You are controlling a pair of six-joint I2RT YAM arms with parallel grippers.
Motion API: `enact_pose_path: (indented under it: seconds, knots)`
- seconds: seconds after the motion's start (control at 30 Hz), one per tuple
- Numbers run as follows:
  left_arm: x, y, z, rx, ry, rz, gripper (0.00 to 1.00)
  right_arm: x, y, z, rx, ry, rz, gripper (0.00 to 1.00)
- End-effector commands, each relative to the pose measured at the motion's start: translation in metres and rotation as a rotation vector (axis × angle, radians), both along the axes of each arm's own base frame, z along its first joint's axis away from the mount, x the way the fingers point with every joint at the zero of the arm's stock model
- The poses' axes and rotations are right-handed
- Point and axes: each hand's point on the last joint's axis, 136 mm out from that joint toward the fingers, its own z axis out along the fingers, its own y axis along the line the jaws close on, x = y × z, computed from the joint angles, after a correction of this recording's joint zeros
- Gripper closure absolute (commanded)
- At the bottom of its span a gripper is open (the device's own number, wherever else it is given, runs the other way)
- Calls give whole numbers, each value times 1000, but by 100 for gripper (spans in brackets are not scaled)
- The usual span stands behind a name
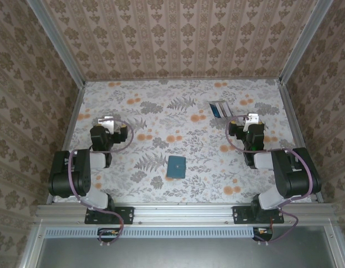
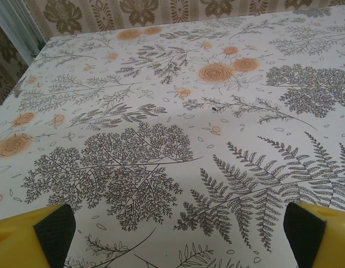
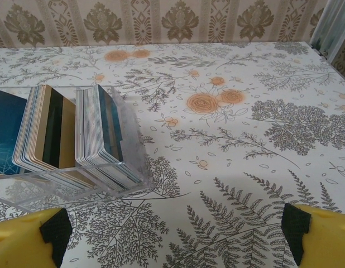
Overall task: Put the credit cards into the card holder
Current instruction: Reset both arms
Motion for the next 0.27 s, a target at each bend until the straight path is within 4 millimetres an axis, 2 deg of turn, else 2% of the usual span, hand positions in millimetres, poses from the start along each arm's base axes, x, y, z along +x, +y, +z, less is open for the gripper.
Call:
enact_pose_path:
  seconds: [0.0, 0.23]
  knots:
    - [2, -1, 5, -14, -9, 8, 0, 3, 5, 0, 12, 7, 27, 0]
    - [2, -1, 5, -13, -9, 6, 0, 1, 5, 1, 13, 1, 28, 0]
